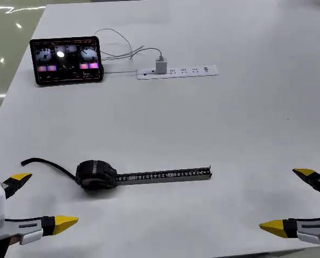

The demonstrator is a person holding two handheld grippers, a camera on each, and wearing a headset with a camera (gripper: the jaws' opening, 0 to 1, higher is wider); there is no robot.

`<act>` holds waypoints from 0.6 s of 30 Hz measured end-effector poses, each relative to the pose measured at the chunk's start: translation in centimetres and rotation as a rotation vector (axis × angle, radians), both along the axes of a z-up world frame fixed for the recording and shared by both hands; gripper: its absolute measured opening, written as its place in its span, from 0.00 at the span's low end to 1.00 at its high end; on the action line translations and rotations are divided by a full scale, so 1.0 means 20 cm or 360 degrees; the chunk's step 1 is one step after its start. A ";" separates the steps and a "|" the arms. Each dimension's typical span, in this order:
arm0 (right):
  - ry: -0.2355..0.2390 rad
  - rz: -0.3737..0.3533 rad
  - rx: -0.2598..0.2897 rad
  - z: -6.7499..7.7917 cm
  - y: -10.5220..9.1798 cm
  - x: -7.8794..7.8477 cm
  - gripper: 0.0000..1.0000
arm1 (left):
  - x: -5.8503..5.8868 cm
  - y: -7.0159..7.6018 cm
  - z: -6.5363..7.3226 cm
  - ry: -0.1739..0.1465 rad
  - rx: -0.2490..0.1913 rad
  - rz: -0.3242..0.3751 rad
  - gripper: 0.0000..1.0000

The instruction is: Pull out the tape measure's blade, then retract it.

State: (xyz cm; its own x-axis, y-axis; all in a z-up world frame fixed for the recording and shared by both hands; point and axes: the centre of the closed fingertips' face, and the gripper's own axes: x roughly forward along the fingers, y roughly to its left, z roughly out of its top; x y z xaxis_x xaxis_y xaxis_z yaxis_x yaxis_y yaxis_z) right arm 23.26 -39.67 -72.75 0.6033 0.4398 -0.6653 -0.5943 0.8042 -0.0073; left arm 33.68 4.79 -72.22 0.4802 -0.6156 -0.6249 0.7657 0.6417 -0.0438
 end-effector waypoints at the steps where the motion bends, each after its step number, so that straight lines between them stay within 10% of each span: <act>1: 0.0003 -0.0005 0.0002 0.00 0.00 0.00 0.99 | 0.00 0.00 0.00 -0.0002 0.0000 0.0003 0.99; 18: 0.0035 0.0019 -0.0023 0.02 0.00 0.01 0.99 | 0.04 0.00 0.02 0.0008 -0.0012 0.0079 0.99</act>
